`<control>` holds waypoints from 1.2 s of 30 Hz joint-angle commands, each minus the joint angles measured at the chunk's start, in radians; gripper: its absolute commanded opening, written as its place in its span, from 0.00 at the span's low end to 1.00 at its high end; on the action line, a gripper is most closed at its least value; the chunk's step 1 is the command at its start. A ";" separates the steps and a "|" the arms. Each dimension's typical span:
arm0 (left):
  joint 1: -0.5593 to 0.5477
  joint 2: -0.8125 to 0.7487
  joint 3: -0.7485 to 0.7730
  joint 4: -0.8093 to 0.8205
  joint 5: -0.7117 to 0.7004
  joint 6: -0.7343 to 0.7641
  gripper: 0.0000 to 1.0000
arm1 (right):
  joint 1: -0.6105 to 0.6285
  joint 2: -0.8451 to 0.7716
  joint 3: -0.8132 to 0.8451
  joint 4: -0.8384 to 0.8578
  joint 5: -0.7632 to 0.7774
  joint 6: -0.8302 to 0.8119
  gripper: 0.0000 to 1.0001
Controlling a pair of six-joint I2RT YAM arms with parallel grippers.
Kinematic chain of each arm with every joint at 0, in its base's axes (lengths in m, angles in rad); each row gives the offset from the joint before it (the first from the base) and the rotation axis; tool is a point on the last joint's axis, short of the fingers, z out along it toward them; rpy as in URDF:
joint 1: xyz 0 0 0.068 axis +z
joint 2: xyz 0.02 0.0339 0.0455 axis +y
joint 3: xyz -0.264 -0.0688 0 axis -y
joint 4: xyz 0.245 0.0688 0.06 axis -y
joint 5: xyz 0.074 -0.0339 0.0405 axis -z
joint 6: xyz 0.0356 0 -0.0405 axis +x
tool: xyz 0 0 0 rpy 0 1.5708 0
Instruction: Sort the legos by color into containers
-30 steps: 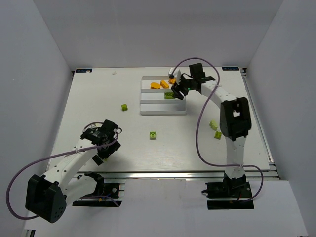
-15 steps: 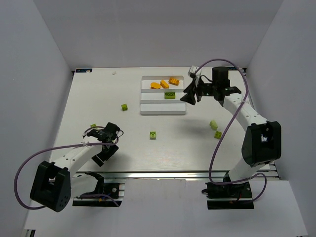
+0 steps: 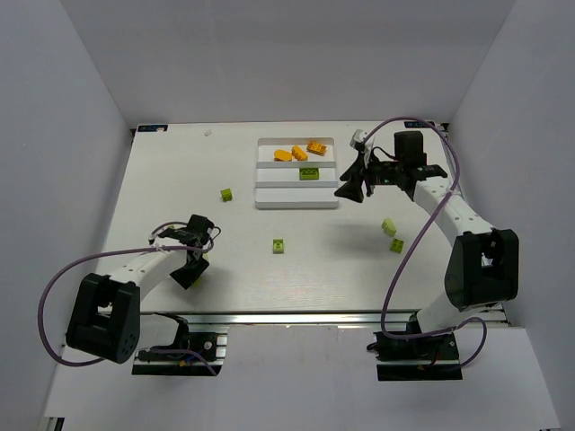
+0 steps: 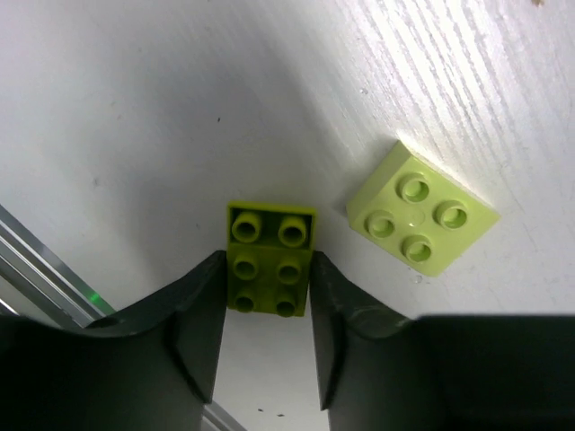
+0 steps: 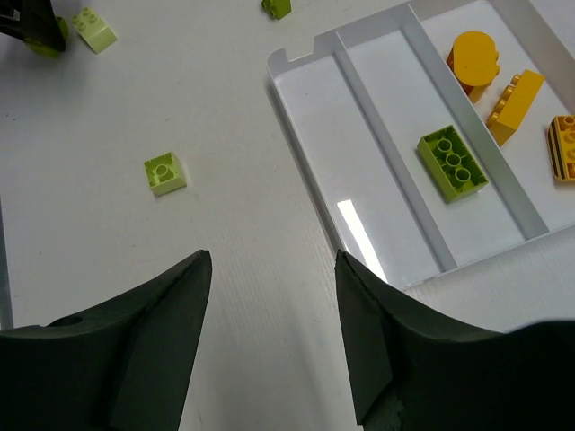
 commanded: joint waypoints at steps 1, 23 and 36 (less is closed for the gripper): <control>0.020 -0.006 0.004 0.015 0.002 0.026 0.48 | -0.009 -0.021 0.014 -0.031 -0.024 -0.013 0.63; -0.060 0.085 0.508 0.328 0.529 0.362 0.00 | -0.069 -0.037 0.028 -0.008 0.174 0.197 0.80; -0.088 0.773 1.171 0.455 0.468 0.398 0.00 | -0.084 -0.070 -0.044 -0.031 0.195 0.211 0.29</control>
